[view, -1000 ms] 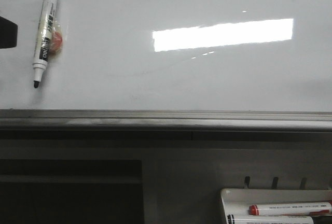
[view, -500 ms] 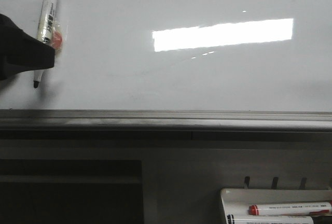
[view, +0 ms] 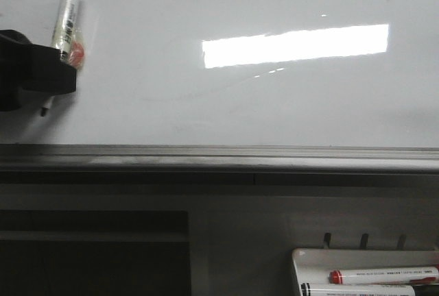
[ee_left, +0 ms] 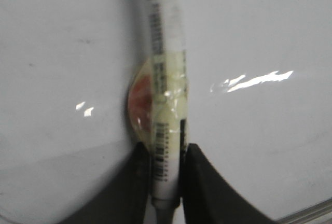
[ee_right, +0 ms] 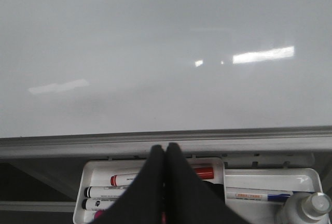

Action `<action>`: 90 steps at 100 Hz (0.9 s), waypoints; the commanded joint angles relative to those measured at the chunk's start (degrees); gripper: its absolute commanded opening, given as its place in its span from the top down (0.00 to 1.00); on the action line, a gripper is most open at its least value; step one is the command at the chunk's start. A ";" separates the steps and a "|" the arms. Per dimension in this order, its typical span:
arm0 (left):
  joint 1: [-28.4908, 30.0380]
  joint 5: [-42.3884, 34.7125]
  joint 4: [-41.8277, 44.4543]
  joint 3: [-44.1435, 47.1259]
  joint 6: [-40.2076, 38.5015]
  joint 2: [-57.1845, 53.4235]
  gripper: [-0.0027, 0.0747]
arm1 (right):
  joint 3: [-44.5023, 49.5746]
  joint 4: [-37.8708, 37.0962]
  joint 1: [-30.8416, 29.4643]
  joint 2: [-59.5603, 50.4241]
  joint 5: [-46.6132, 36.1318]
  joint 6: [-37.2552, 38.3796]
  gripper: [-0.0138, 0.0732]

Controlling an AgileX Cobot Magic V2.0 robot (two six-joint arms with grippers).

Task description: Write number 2 on whiteboard

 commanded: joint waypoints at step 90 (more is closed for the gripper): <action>-10.15 4.86 51.57 -1.37 -0.70 -11.43 0.99 | -10.99 -1.52 44.30 13.42 -17.39 -6.97 0.37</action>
